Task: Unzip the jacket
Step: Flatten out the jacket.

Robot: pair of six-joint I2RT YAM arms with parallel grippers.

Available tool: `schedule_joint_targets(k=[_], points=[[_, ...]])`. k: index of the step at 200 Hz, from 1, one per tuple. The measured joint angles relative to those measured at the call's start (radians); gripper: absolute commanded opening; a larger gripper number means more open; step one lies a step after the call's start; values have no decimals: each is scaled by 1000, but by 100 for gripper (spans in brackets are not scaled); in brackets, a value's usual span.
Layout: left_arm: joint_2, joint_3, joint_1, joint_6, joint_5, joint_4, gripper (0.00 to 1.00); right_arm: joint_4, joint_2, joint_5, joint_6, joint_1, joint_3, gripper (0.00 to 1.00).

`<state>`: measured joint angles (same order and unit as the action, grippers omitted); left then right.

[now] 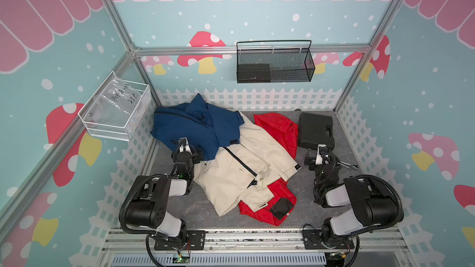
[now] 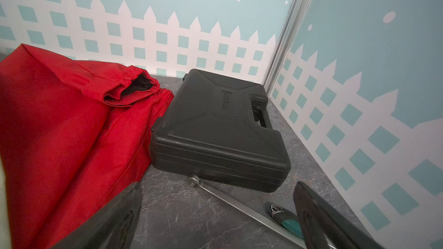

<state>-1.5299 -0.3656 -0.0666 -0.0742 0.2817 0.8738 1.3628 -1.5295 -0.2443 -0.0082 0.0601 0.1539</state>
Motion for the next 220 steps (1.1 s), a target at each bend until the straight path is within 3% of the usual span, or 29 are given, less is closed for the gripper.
schedule_joint_targets(k=[155, 191, 204, 220], points=[[0, 0, 0, 0, 0, 0, 100, 0, 0, 0, 0, 0, 1, 100], [6, 10, 0, -1, 35, 35, 100, 7, 5, -3, -3, 0, -3, 96], [53, 44, -15, 4, 75, 43, 99, 0, 62, -10, -4, 3, -29, 95], [195, 98, -89, 35, 154, 34, 100, -46, 258, -6, -5, 9, -83, 92]])
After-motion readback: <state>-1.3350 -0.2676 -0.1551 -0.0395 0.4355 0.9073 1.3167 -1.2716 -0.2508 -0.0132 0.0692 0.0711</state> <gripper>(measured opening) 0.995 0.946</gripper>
